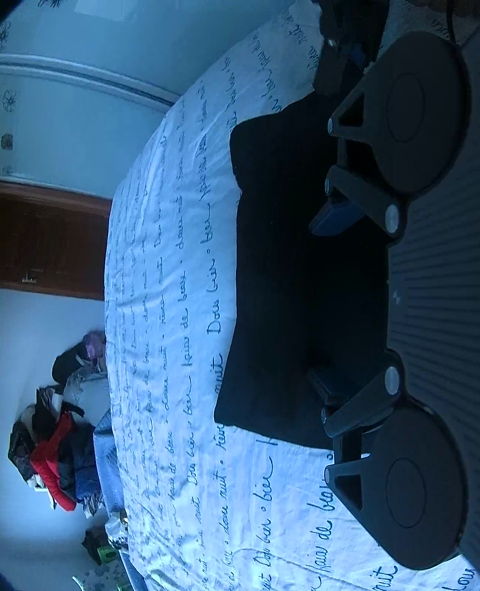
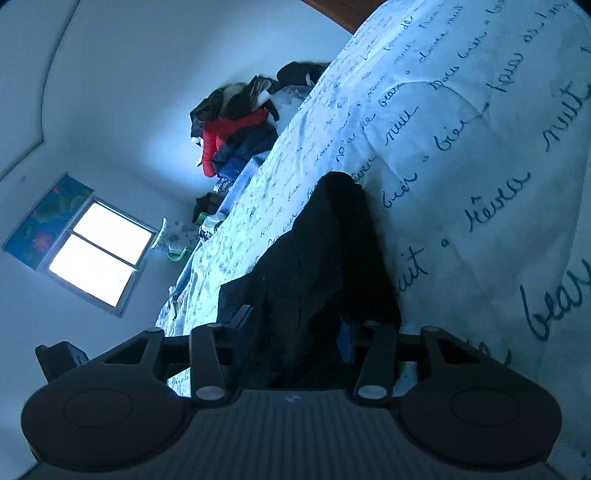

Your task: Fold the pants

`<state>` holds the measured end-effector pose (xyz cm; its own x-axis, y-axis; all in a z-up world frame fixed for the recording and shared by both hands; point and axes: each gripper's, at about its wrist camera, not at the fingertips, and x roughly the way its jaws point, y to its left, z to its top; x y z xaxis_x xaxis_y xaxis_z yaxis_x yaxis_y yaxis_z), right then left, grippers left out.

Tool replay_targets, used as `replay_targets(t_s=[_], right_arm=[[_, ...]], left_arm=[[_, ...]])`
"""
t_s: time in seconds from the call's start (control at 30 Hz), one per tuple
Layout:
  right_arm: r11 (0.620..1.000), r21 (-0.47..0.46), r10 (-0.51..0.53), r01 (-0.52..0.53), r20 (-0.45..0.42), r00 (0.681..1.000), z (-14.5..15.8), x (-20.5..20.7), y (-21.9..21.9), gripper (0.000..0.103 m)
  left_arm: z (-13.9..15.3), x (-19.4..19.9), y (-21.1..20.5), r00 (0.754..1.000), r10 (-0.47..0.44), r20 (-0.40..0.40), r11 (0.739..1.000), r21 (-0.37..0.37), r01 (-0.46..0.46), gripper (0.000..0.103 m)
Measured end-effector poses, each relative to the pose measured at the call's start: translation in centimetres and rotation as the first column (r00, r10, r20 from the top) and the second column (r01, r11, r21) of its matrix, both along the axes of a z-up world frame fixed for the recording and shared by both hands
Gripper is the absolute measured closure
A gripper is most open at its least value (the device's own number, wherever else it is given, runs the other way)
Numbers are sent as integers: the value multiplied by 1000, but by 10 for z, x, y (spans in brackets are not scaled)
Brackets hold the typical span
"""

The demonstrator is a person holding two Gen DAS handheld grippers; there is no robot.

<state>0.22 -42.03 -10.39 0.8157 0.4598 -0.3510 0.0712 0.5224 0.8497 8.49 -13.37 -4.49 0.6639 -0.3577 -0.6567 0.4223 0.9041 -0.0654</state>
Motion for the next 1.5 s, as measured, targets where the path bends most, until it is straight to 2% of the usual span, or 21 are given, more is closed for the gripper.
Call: replay_targets(t_s=[0.03, 0.07, 0.27, 0.37, 0.47, 0.5, 0.6, 0.7, 0.77, 0.83, 0.9, 0.97, 1.13, 1.2, 1.27, 1.5], right_arm=[[999, -34, -16, 16, -1, 1000, 2, -3, 1, 88], [997, -69, -34, 33, -2, 999, 4, -7, 1, 92], [969, -241, -48, 54, 29, 998, 26, -27, 11, 94], [952, -307, -18, 14, -11, 1000, 25, -22, 14, 92], [966, -258, -29, 18, -40, 999, 23, -20, 9, 89], [959, -279, -55, 43, -35, 998, 28, -23, 8, 89], [874, -471, -113, 117, 37, 993, 56, -26, 18, 89], [812, -580, -8, 65, 101, 995, 73, -13, 40, 85], [790, -612, 101, -33, 77, 992, 70, 4, 56, 66], [773, -624, 157, -113, 15, 988, 59, 18, 67, 55], [721, -677, 167, -149, -39, 985, 47, 25, 76, 55], [688, -713, 164, -137, -31, 986, 49, 20, 80, 55], [728, -679, 143, -98, 11, 990, 63, 10, 69, 54], [727, -682, 120, -86, 3, 993, 67, 14, 64, 49], [737, -672, 105, -75, 4, 995, 66, 21, 56, 36], [816, -569, 96, -102, -41, 995, 53, 38, 18, 35]], left_arm=[[0, -1, -1, 1000, -7, 2, 1000, 2, 7, 24], [0, -2, -2, 1000, -16, 2, 1000, 4, 16, 24], [1, -10, -5, 999, -51, 5, 999, -6, 51, 23], [-6, -8, -10, 998, -55, -4, 998, 19, 55, 22], [-12, -8, -10, 999, -50, -15, 998, 27, 51, 22], [-11, -8, -8, 999, -50, -11, 998, 24, 50, 22], [-8, -5, -7, 999, -38, -3, 999, 18, 38, 22], [-7, -4, -8, 1000, -23, 3, 999, 24, 23, 22], [-10, -7, -9, 1000, -25, 3, 999, 39, 25, 22], [-12, -9, -11, 1000, -31, 5, 998, 63, 30, 21], [-13, -13, -12, 999, -32, 25, 996, 82, 30, 20], [-12, -16, -13, 998, -38, 45, 995, 97, 33, 19], [-6, -18, -14, 995, -22, 93, 994, 109, 12, 16], [-5, -18, -13, 994, -14, 107, 993, 115, 2, 15], [-3, -18, -11, 993, -8, 120, 992, 125, -7, 15], [-2, -9, 1, 991, 27, 133, 989, 143, -46, 14]])
